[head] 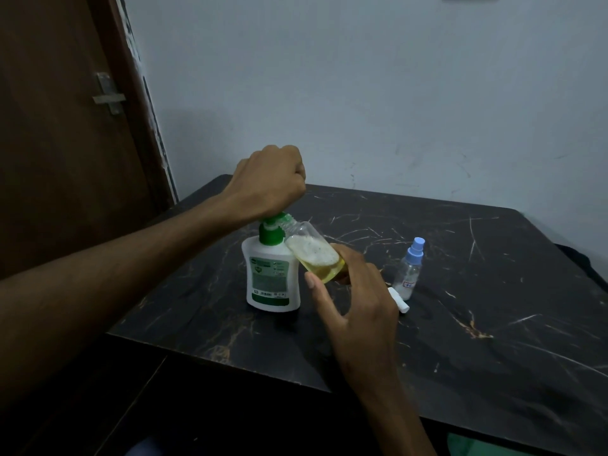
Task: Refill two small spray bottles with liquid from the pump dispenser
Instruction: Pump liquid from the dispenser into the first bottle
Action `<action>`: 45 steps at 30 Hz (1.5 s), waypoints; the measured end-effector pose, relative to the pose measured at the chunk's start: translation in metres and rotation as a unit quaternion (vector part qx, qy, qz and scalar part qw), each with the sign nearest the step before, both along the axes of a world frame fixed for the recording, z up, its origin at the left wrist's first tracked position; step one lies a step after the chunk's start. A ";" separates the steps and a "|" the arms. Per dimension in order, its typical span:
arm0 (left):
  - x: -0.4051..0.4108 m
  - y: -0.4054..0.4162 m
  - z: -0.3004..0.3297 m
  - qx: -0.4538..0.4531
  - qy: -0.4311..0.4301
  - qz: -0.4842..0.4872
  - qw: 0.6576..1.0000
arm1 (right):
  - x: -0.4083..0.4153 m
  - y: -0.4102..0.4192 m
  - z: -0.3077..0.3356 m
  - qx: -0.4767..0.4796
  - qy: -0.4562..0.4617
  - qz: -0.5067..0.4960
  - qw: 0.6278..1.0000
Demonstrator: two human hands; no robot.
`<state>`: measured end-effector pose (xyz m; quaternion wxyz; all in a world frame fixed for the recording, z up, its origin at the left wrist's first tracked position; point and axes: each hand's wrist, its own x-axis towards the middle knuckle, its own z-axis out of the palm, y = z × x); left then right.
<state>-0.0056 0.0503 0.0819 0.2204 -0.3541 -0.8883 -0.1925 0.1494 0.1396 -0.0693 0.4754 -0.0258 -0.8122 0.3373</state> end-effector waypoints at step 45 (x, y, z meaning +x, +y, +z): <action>-0.003 0.002 0.003 -0.009 0.003 -0.005 1.000 | 0.002 0.000 0.000 -0.008 -0.004 0.009 1.000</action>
